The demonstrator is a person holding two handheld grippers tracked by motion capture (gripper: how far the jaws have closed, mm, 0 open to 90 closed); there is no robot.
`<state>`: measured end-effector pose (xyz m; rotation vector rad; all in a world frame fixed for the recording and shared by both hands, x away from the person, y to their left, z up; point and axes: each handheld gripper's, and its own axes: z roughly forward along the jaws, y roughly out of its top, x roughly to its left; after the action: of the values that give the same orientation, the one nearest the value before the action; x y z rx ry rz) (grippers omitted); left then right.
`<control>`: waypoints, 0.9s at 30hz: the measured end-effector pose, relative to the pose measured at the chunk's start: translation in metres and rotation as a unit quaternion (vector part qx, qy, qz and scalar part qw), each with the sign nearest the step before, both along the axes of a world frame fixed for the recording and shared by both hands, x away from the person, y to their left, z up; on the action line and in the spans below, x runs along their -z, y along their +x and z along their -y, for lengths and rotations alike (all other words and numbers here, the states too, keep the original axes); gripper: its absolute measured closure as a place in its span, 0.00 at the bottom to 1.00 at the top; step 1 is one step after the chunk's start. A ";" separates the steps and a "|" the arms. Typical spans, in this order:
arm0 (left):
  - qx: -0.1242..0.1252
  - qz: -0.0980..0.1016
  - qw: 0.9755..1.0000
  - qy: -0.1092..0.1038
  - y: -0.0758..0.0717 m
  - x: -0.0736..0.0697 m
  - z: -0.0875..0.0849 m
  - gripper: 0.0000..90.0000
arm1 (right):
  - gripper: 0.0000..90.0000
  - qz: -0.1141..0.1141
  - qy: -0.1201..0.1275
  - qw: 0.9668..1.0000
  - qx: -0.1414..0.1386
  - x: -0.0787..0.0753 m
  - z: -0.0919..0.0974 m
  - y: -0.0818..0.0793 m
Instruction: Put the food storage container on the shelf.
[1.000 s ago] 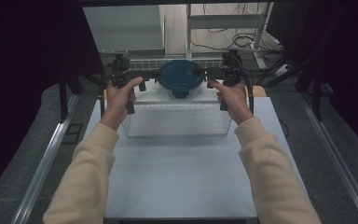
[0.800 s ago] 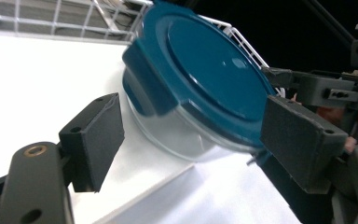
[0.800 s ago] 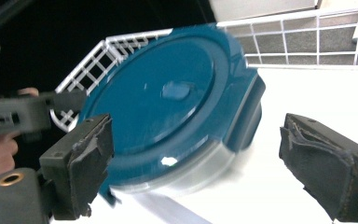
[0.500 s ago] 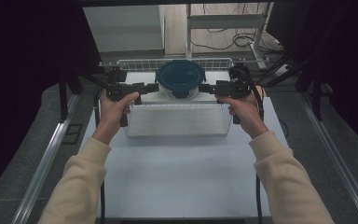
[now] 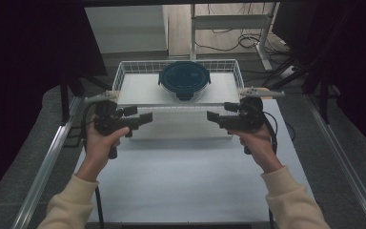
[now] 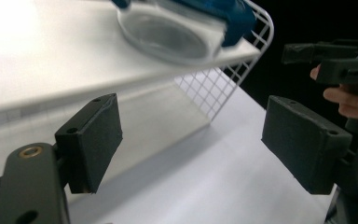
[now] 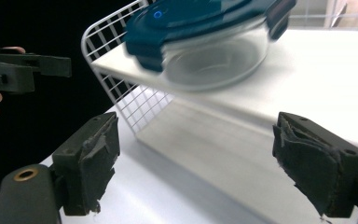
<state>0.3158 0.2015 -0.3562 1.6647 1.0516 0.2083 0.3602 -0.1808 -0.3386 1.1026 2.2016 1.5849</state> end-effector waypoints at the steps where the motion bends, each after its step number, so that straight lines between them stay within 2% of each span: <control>1: 0.002 0.000 1.000 0.005 -0.006 0.004 -0.001 0.21 | 0.16 0.004 0.000 1.000 -0.001 0.003 0.001 -0.005; 3: 0.000 0.002 1.000 0.015 -0.017 0.014 -0.003 0.21 | 0.16 0.011 -0.001 1.000 -0.002 0.009 0.005 -0.016; 4: 0.000 0.002 1.000 0.015 -0.017 0.014 -0.003 0.21 | 0.16 0.011 -0.001 1.000 -0.002 0.009 0.005 -0.016; 5: -0.001 0.004 1.000 0.020 -0.027 0.024 -0.007 0.21 | 0.17 0.015 0.000 1.000 -0.005 0.016 0.008 -0.026; 9: -0.008 0.000 1.000 0.030 -0.041 0.041 -0.011 0.21 | 0.17 0.013 -0.007 1.000 -0.009 0.029 0.012 -0.037; 10: -0.011 -0.005 0.999 0.036 -0.048 0.050 -0.012 0.21 | 0.17 0.014 -0.020 1.000 -0.010 0.042 0.014 -0.046; 14: -0.020 -0.019 0.999 0.042 -0.061 0.075 -0.013 0.21 | 0.17 0.012 -0.052 0.999 -0.006 0.065 0.020 -0.060; 19: -0.023 -0.046 0.997 0.055 -0.069 0.104 -0.010 0.21 | 0.17 0.004 -0.077 0.997 -0.002 0.094 0.028 -0.073; 20: -0.023 -0.046 0.997 0.055 -0.069 0.104 -0.010 0.21 | 0.17 0.004 -0.077 0.997 -0.002 0.094 0.028 -0.073; 21: -0.025 -0.053 0.996 0.064 -0.072 0.113 -0.009 0.21 | 0.17 -0.006 -0.082 0.997 0.000 0.105 0.032 -0.076; 22: -0.026 -0.057 0.996 0.071 -0.074 0.118 -0.009 0.21 | 0.17 -0.008 -0.084 0.996 0.001 0.108 0.033 -0.076; 23: -0.026 -0.057 0.996 0.071 -0.074 0.118 -0.009 0.21 | 0.17 -0.008 -0.084 0.996 0.001 0.108 0.033 -0.076; 24: -0.023 -0.066 0.994 0.081 -0.076 0.127 -0.009 0.21 | 0.18 -0.011 -0.092 0.996 0.010 0.116 0.036 -0.078; 27: -0.028 -0.074 0.993 0.083 -0.075 0.132 -0.012 0.21 | 0.18 -0.019 -0.106 0.994 0.015 0.127 0.040 -0.082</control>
<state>0.2407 0.2134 -0.4880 1.8232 1.2195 0.2166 0.2785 -0.2206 -0.4656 1.1038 2.3027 1.2912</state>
